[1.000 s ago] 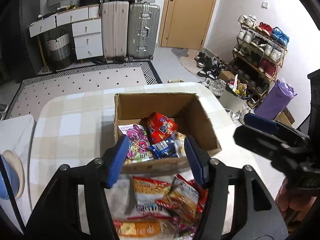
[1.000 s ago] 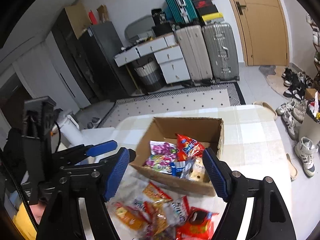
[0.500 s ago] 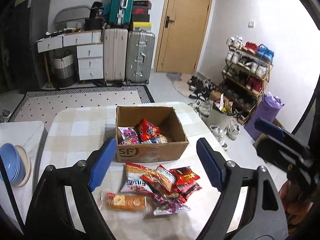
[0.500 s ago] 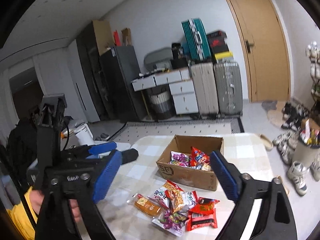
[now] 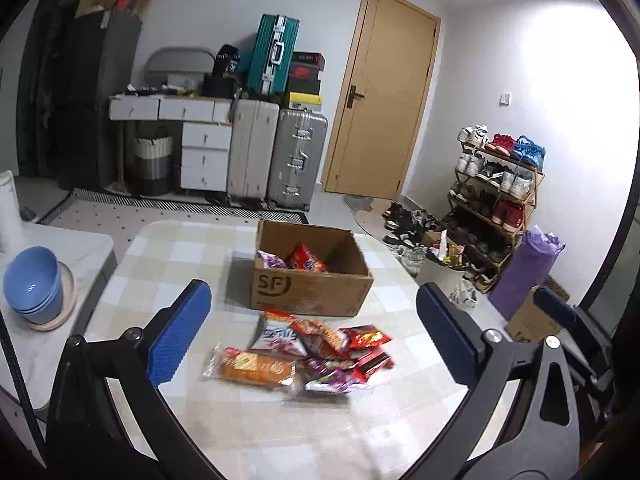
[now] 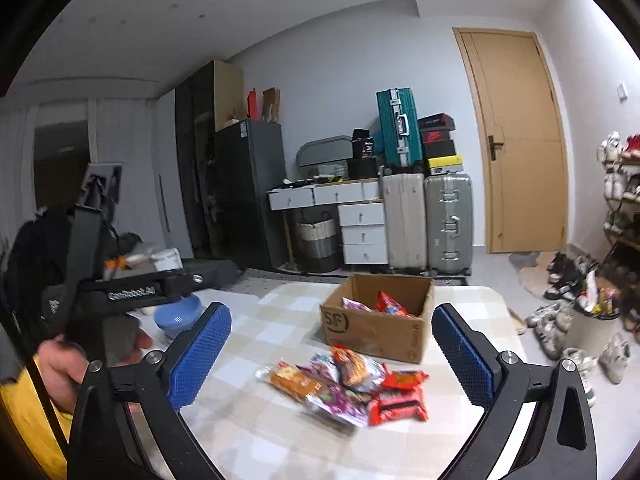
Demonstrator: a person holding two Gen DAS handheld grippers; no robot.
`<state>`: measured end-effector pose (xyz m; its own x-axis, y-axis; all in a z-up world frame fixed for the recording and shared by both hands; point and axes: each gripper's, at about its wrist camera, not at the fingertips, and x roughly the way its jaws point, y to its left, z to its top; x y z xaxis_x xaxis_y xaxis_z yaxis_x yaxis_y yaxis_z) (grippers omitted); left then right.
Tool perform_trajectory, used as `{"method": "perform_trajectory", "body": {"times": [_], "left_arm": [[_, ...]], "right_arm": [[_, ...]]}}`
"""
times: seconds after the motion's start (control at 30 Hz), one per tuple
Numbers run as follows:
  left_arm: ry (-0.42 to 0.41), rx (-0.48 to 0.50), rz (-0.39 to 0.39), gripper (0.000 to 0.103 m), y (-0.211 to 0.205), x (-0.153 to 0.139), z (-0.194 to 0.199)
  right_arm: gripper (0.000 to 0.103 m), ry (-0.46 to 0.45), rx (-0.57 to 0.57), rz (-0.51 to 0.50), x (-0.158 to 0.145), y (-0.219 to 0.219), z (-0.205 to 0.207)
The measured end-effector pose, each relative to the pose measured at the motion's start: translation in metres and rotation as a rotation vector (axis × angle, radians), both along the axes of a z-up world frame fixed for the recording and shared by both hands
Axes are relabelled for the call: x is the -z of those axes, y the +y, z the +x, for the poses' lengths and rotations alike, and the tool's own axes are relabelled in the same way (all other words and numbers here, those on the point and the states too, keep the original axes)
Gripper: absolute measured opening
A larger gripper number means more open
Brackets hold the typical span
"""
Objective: Organize snacks
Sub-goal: 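Move both tools back over the remaining snacks on the table, then grasp the purple candy bag with the left tool while the right tool grasps the red snack pack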
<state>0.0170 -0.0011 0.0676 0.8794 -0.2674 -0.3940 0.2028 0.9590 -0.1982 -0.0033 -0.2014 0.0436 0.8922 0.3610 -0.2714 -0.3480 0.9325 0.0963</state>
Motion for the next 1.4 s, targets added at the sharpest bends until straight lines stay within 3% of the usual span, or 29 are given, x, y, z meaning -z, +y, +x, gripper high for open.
{"method": "perform_trajectory", "body": {"times": [0.17, 0.33, 0.47, 1.03, 1.23, 1.3, 1.4], "left_arm": [[0.009, -0.041, 0.048, 0.103, 0.005, 0.045, -0.028], [0.138, -0.022, 0.083, 0.103, -0.004, 0.103, -0.02], [0.203, -0.008, 0.086, 0.103, -0.01, 0.128, -0.01], [0.31, 0.03, 0.124, 0.103, -0.041, 0.169, 0.06], [0.351, 0.036, 0.101, 0.103, -0.061, 0.178, 0.1], [0.392, 0.016, 0.105, 0.103, -0.07, 0.184, 0.122], [0.488, 0.032, 0.043, 0.101, -0.076, 0.198, 0.15]], "right_arm": [[0.102, 0.02, 0.05, -0.031, 0.03, -0.002, -0.008], [0.102, 0.129, 0.046, 0.012, 0.063, -0.008, 0.002], [0.102, 0.18, 0.042, 0.015, 0.081, -0.007, 0.009], [0.102, 0.252, 0.047, 0.051, 0.114, -0.013, 0.026], [0.102, 0.293, 0.073, 0.087, 0.13, -0.03, 0.036], [0.102, 0.302, 0.084, 0.1, 0.134, -0.036, 0.038], [0.102, 0.322, 0.098, 0.124, 0.141, -0.046, 0.043]]}}
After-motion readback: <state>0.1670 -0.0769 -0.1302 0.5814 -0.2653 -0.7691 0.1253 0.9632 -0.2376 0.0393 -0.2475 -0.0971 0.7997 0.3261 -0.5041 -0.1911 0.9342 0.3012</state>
